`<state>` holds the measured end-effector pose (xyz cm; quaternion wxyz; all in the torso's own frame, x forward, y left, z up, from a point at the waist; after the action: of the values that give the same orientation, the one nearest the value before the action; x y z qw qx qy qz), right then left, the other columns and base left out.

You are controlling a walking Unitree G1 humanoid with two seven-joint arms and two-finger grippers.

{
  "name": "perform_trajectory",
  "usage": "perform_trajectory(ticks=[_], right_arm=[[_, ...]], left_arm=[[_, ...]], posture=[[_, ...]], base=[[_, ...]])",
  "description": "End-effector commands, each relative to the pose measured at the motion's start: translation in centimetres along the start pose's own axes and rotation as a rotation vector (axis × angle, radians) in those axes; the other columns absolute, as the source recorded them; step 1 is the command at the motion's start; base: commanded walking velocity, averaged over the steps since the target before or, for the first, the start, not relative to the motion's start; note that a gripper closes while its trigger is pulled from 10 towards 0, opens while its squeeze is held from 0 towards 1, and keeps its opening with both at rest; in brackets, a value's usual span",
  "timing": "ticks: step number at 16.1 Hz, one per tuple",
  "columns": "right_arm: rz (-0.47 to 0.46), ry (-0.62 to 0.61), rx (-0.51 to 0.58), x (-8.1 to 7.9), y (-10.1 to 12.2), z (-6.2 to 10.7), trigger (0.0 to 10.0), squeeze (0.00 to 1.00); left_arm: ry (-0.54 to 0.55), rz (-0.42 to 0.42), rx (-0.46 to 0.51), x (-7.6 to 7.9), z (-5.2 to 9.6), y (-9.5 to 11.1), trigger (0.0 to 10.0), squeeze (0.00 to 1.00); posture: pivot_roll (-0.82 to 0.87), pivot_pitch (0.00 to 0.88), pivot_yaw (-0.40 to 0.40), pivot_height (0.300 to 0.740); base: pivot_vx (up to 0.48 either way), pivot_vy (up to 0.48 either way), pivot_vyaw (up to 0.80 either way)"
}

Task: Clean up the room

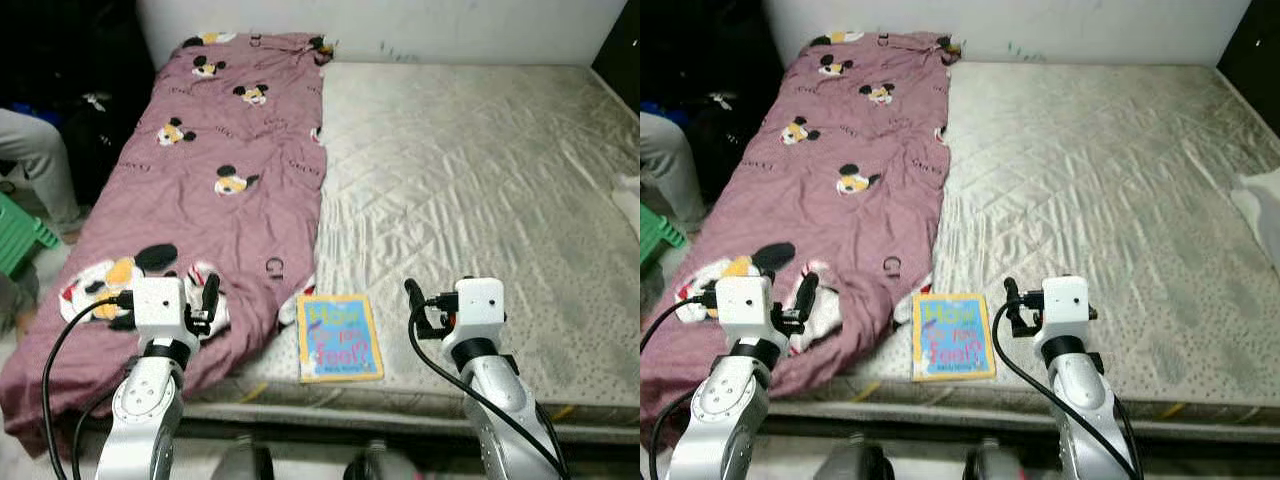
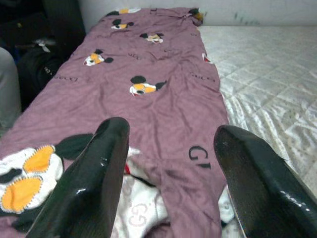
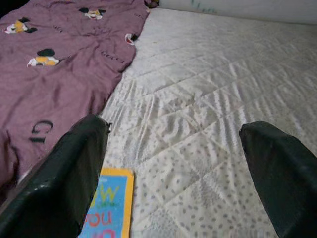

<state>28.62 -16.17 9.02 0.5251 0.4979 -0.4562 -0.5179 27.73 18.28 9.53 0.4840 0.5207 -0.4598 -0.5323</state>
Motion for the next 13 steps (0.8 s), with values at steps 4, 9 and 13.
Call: perform_trajectory(ticks=[4,9,13], right_arm=[[-0.017,-0.002,-0.018,0.05,-0.45,0.06,10.0,0.00],[-0.024,0.002,-0.023,0.06,-0.53,0.02,10.0,0.00],[-0.026,0.007,-0.028,0.07,-0.64,0.01,10.0,0.00]], left_arm=[[0.010,-0.010,-0.028,-0.29,0.14,-0.63,10.0,0.00],[0.028,-0.008,-0.033,-0.48,0.08,-0.74,10.0,0.00],[0.038,-0.008,-0.032,-0.57,0.15,-0.75,10.0,0.00]], posture=[[-0.07,0.144,0.015,0.573],[-0.07,0.142,0.014,0.564],[-0.06,0.143,0.012,0.564]], base=[[0.000,0.000,0.00],[0.000,0.000,0.00],[0.000,0.000,0.00]])
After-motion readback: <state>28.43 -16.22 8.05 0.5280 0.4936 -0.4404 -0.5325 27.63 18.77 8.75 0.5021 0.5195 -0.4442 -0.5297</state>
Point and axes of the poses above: a point about 5 cm out from each wrist's last joint towards the gripper, its own z axis pointing back from the gripper into the wrist, its own y axis along the axis of the wrist's last joint, x = y × z, the point moved 2 cm from there along -z, pointing out of the wrist towards the gripper, and after that the axes turned 6 degrees about -z, right-handed, at the moved point
